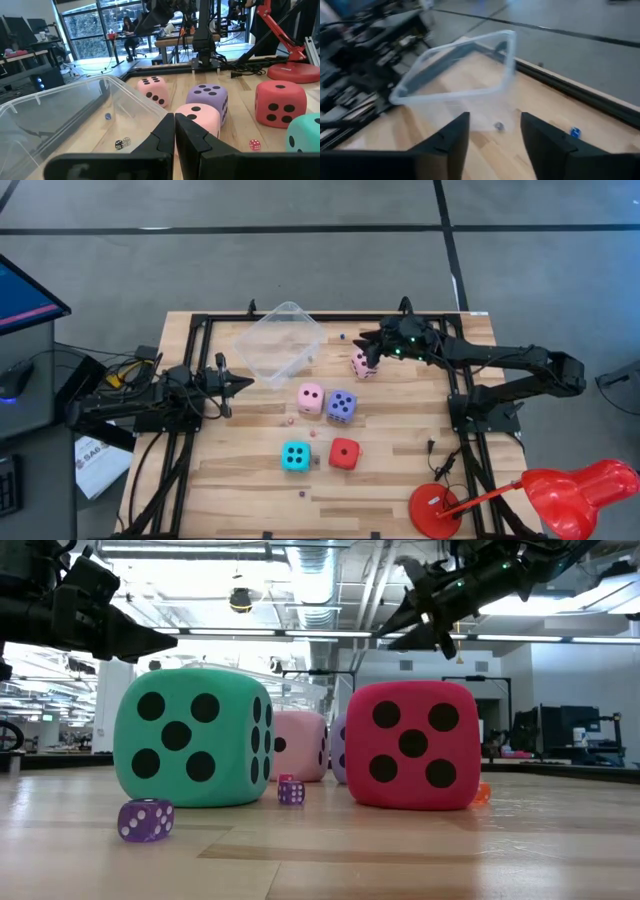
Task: Pick & Place Dice
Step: Put the top large pink dice into the transparent container
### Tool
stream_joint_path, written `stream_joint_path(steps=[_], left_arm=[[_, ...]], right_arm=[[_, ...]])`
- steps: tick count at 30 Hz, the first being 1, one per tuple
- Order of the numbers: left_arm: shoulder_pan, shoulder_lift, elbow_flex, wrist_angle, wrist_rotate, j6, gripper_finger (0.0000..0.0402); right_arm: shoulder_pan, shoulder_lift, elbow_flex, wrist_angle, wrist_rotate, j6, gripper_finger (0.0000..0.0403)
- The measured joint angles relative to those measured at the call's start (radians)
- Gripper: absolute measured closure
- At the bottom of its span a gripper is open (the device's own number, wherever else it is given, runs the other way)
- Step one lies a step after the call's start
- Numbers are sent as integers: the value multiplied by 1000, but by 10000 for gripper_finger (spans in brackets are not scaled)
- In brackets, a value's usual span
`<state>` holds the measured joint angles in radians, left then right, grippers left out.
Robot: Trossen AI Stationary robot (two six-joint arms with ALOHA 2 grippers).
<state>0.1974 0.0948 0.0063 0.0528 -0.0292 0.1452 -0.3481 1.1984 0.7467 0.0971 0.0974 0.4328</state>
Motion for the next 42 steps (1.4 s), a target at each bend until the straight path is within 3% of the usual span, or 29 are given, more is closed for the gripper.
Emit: stream_joint_path(steps=[10,19,34,42], left_arm=[[0,0,0,0,0,0,399],[0,0,0,0,0,0,399],[0,0,0,0,0,0,399],[0,0,0,0,0,0,399]], right_arm=[[28,0,0,-21,200,51,15],[29,2,17,-139,252,91,8],[30,290,344,-603,243,159,3],[-7,405,399,-715,235,182,3]])
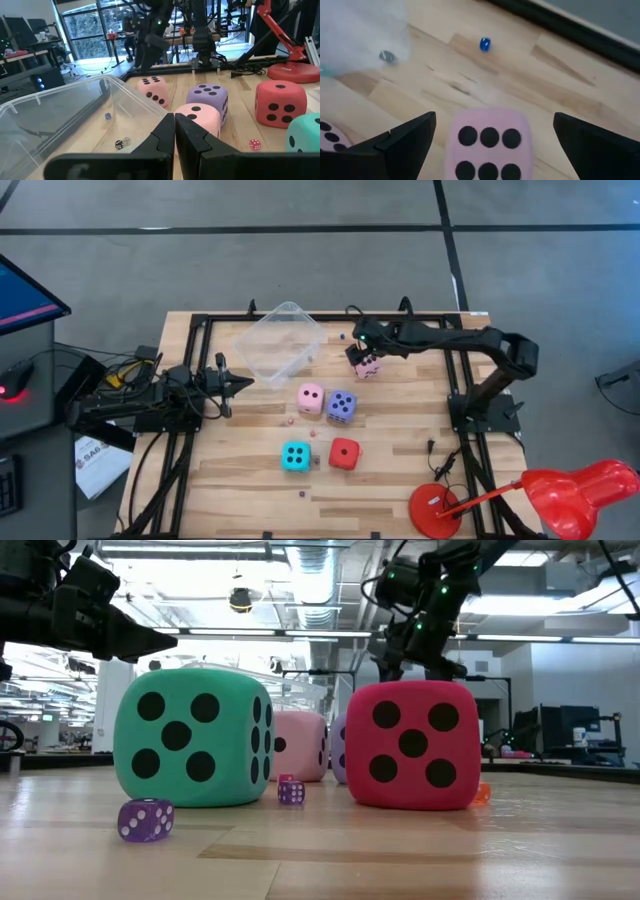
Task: Pick & Place Dice
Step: Put the top large pink dice into the transparent container
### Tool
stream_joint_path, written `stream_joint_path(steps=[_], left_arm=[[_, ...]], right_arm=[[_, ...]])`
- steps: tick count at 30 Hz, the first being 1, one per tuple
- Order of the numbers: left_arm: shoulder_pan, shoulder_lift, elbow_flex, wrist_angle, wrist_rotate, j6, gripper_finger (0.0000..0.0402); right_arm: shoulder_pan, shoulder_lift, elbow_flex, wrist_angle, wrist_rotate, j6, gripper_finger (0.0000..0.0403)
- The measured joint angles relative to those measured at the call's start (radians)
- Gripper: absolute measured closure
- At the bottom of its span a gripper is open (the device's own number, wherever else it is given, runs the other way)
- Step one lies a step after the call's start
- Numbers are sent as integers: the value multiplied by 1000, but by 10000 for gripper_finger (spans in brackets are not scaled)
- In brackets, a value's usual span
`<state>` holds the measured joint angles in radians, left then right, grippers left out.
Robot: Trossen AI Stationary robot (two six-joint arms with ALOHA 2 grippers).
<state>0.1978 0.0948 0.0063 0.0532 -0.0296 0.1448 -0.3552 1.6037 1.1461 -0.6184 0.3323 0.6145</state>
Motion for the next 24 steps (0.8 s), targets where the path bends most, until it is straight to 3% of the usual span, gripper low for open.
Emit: stream_joint_path(steps=[24], left_arm=[[0,0,0,0,0,0,399]], right_arm=[[-27,54,-6,-30,-109,-57,3]])
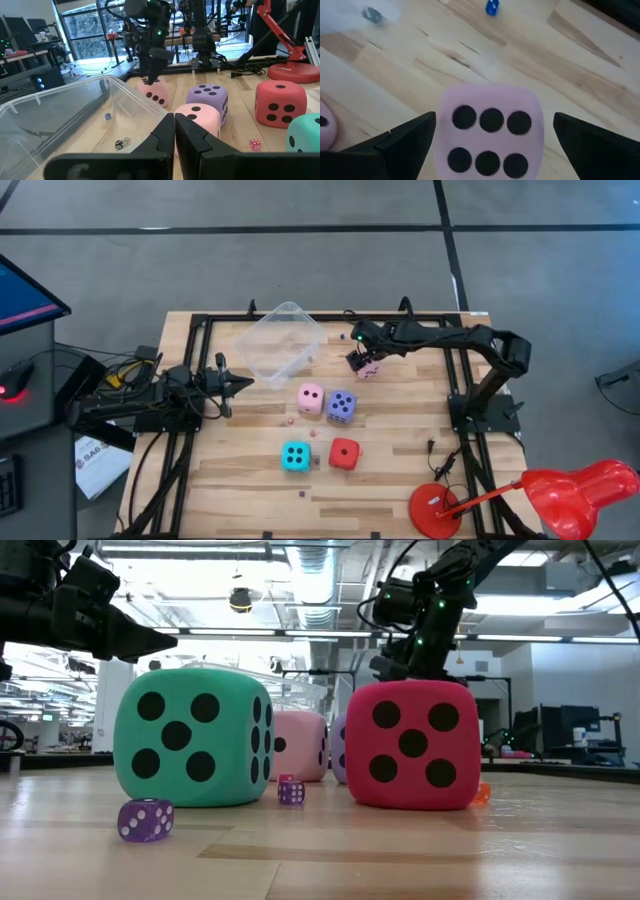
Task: Pick & Place Dice
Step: Put the top large pink dice into the transparent container
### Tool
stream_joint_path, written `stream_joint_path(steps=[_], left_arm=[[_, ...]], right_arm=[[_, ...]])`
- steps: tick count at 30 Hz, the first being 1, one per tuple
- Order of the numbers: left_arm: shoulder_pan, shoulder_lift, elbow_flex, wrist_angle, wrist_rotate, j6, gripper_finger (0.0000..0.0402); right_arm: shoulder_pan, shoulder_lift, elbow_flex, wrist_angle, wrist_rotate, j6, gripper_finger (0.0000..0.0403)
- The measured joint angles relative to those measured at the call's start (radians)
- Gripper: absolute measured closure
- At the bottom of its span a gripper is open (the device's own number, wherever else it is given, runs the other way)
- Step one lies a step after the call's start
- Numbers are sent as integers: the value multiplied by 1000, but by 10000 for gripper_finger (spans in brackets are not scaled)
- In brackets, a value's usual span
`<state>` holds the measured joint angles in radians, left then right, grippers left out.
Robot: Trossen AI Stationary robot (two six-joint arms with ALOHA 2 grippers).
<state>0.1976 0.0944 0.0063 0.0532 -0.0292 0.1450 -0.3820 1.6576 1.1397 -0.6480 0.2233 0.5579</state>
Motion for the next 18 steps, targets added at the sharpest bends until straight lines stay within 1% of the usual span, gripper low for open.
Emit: stream_joint_path(steps=[12,18], left_arm=[[0,0,0,0,0,0,399],[0,0,0,0,0,0,399]], right_arm=[[0,0,-9,-7,-16,-19,3],[0,-1,-69,71,-20,-22,3]])
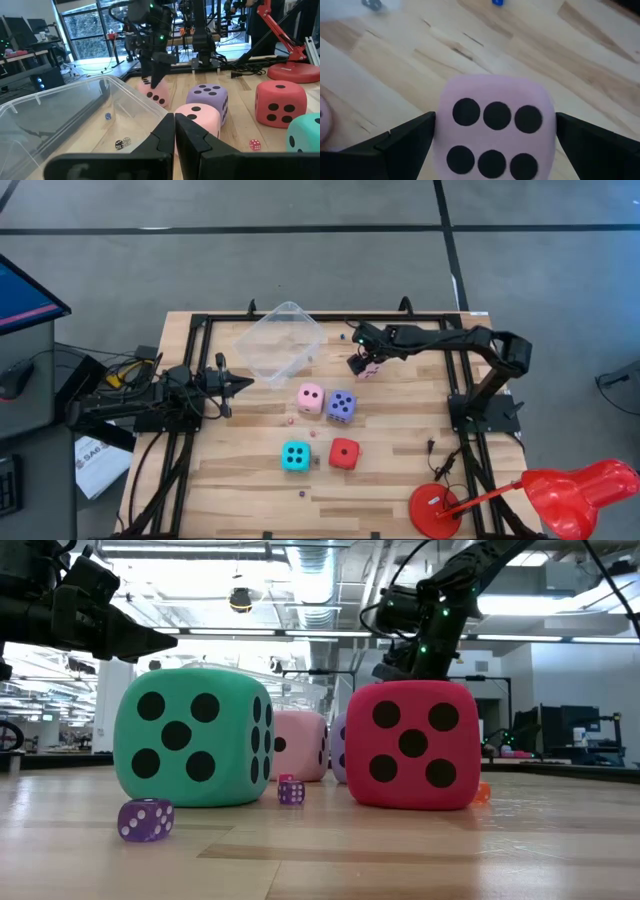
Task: Pick & Place Dice
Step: Put the top large pink dice into the transparent container
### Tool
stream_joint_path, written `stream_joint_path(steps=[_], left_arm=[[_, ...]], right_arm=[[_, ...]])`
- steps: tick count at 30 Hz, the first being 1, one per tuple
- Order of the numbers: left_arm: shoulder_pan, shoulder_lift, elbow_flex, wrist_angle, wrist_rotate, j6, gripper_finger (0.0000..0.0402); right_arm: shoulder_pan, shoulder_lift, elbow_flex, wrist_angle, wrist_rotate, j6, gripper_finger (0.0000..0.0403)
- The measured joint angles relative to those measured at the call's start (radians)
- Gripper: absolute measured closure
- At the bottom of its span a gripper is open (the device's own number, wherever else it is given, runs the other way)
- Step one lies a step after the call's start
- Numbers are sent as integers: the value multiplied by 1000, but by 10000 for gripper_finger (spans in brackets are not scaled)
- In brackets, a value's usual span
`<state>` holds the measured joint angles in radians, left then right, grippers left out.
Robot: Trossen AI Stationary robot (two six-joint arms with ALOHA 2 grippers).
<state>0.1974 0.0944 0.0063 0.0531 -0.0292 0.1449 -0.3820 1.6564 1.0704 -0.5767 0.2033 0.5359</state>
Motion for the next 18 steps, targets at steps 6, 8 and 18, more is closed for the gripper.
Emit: stream_joint_path(steps=[6,8,18], left_arm=[[0,0,0,0,0,0,399],[0,0,0,0,0,0,399],[0,0,0,0,0,0,399]], right_arm=[[-1,0,-14,17,-22,-12,3],[-1,0,-14,14,-22,-12,3],[0,0,-14,-5,-28,12,3]])
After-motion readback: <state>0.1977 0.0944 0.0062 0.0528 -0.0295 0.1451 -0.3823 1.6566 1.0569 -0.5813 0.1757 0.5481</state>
